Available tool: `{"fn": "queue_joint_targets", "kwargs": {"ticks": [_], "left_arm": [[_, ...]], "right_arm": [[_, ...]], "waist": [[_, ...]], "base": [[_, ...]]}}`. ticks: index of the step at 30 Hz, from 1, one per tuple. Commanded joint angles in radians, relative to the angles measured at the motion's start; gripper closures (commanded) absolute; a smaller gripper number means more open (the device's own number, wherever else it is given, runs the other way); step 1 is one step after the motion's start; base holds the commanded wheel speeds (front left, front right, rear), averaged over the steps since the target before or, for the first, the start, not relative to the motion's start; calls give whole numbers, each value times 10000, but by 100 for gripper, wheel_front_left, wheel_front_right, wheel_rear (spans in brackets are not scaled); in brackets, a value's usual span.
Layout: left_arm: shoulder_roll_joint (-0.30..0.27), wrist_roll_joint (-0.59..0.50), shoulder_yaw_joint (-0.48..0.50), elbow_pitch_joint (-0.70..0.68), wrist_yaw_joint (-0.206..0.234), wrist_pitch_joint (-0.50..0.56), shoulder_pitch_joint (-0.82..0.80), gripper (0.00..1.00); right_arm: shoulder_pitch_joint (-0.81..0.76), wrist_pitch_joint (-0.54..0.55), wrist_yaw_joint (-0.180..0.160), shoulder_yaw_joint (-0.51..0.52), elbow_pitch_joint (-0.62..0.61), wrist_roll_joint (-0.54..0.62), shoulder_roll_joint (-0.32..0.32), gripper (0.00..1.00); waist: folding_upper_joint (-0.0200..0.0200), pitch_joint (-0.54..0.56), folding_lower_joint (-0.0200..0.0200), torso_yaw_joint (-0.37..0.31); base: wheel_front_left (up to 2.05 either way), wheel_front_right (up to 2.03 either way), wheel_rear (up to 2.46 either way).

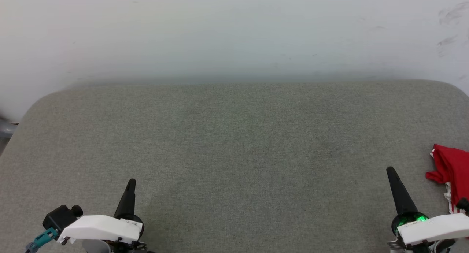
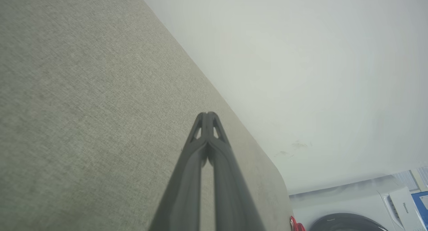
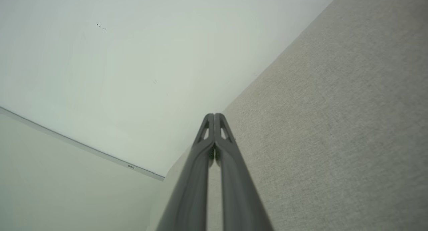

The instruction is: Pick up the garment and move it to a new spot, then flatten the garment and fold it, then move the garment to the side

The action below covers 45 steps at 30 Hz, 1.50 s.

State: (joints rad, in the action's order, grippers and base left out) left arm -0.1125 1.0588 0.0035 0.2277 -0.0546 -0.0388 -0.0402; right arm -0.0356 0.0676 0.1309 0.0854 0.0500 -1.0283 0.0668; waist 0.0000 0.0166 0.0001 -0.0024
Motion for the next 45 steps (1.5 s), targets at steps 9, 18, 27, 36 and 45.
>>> {"fn": "queue_joint_targets", "kwargs": {"ticks": [9,18,27,36,45], "left_arm": [[112,1069,252,-33,-193,287,-339,100],[205,1901,413,5,-300,531,-418,100],[299,2657,568,43,-408,736,-490,100],[391,3364,705,75,-508,944,-571,100],[454,4014,842,107,-597,1130,-604,100]], "right_arm": [[490,37,-1,-11,306,-1196,81,100],[685,82,-1,-11,610,-2103,76,100],[846,114,-1,-2,894,-2930,69,100],[1017,157,-2,7,1152,-3693,57,100],[1147,180,-2,22,1396,-4401,42,100]], "waist": [[0,-27,-1,3],[0,-52,-1,6],[0,-78,-1,9],[0,-103,-1,13],[0,-128,-1,16]], "base": [[0,0,0],[0,0,0],[0,0,0],[0,0,0],[0,0,0]]}}
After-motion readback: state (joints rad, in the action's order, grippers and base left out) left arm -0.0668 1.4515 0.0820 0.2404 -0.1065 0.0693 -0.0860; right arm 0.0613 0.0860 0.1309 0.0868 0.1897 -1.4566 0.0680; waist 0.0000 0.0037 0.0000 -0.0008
